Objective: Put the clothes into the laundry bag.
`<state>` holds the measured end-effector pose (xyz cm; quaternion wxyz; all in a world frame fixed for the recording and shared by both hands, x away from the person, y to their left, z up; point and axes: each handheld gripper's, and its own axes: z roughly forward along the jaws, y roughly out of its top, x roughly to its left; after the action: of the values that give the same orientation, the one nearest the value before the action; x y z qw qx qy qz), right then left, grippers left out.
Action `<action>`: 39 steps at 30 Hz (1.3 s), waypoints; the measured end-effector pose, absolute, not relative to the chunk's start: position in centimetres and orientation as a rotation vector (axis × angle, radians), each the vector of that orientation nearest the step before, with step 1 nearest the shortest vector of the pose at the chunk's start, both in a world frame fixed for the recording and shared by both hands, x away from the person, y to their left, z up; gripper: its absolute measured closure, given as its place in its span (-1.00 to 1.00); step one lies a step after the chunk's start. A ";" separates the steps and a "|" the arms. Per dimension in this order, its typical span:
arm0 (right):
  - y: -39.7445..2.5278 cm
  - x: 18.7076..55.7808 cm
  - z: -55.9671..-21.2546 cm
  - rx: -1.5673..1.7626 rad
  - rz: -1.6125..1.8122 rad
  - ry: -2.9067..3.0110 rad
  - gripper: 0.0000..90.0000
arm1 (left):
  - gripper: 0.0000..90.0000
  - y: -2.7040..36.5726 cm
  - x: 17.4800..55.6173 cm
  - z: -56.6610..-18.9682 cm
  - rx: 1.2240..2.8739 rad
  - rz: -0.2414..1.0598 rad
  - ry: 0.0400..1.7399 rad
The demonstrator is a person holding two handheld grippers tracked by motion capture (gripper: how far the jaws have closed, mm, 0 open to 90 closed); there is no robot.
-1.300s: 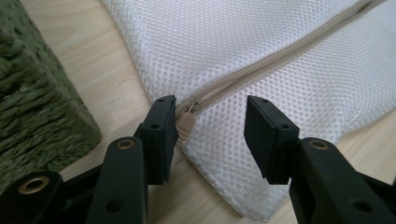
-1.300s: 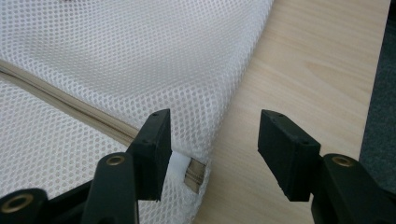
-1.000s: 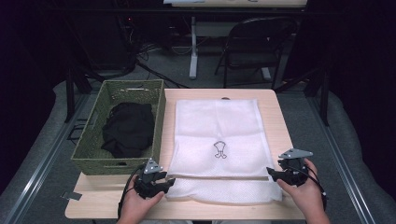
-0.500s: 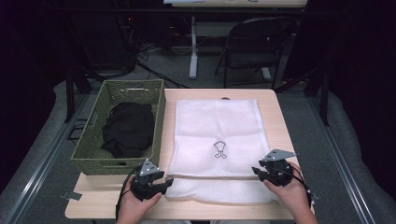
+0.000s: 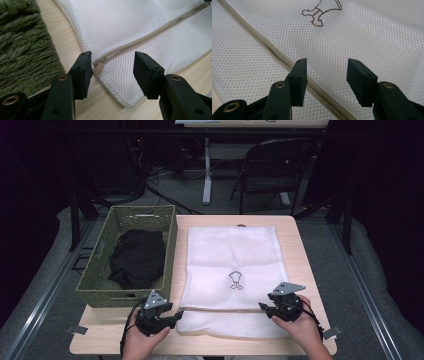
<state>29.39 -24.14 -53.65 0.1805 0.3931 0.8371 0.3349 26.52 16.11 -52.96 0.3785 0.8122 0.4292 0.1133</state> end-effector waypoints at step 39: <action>-23.3 29.6 -53.9 1.081 1.020 2.373 0.11 | 0.00 16.2 28.4 -45.9 2.082 0.289 1.134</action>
<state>29.62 -23.29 -53.90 0.1699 0.3804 0.8352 0.3589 28.37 16.21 -45.93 0.3678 0.8106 0.4416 0.1124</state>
